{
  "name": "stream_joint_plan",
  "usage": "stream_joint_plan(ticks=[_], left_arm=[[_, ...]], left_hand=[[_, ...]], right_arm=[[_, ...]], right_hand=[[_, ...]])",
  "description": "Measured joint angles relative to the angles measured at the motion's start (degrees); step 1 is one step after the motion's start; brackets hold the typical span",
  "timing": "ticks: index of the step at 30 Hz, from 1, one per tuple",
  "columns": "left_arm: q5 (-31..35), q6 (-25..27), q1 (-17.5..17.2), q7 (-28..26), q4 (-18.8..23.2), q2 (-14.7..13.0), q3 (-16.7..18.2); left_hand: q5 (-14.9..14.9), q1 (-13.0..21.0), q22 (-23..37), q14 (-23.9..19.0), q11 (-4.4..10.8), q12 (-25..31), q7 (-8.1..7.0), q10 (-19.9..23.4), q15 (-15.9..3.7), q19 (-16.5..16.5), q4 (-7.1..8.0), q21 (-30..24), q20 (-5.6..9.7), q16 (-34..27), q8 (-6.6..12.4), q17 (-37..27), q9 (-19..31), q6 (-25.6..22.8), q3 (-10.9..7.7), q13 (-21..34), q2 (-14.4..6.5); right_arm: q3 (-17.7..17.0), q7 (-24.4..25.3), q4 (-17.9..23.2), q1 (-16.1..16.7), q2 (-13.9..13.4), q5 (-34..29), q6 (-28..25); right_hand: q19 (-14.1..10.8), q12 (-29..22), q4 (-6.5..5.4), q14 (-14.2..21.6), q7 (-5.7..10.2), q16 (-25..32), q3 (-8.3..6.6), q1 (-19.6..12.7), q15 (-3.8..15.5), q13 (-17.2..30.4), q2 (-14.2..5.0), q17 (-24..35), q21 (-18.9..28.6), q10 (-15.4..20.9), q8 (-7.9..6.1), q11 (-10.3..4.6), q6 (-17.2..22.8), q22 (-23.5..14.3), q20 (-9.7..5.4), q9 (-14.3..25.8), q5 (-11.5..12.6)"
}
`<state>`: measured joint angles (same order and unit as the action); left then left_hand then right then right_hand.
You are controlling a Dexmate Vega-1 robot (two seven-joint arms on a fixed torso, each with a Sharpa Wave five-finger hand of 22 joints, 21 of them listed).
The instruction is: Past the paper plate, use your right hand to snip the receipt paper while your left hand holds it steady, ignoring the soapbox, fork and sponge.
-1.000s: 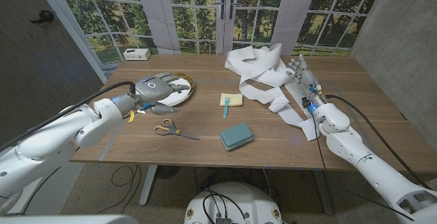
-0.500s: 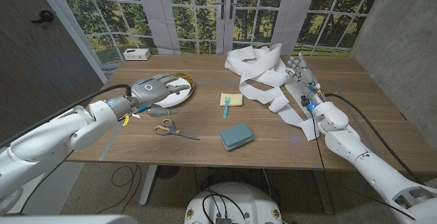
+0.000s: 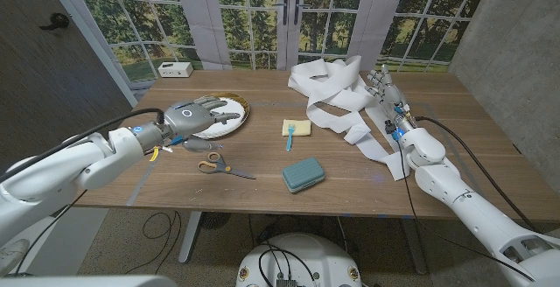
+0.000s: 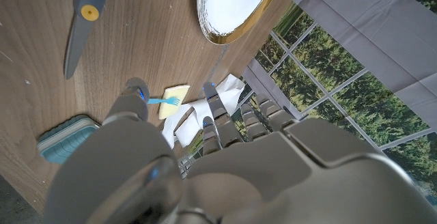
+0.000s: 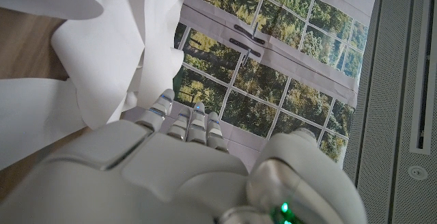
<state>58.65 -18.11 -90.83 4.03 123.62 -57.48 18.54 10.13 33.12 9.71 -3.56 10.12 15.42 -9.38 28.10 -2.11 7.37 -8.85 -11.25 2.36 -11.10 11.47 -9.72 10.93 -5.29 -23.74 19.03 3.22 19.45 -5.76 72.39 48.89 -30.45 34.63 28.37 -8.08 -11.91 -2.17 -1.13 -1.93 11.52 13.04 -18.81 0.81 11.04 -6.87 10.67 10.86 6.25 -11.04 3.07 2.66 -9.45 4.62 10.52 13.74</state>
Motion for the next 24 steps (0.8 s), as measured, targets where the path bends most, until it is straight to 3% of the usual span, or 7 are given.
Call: stream_joint_plan(ticks=[24], left_arm=[[0.8, -5.4, 1.4, -3.7, -2.7, -1.2, -1.5]], left_hand=[[0.0, 0.6, 0.0, -0.7, 0.0, -0.4, -0.32, -0.4, 0.05, 0.9, 0.0, 0.0, -0.31, 0.0, 1.28, 0.0, 0.0, -4.5, -0.01, 0.0, -0.2]], right_arm=[[-0.5, 0.7, -0.8, 0.4, 0.2, 0.3, 0.6]], right_hand=[[0.0, 0.3, 0.11, 0.0, 0.0, 0.0, -0.11, -0.2, 0.0, 0.0, -0.23, 0.0, 0.0, 0.0, 0.0, 0.0, 0.0, 0.0, -0.01, 0.0, 0.0]])
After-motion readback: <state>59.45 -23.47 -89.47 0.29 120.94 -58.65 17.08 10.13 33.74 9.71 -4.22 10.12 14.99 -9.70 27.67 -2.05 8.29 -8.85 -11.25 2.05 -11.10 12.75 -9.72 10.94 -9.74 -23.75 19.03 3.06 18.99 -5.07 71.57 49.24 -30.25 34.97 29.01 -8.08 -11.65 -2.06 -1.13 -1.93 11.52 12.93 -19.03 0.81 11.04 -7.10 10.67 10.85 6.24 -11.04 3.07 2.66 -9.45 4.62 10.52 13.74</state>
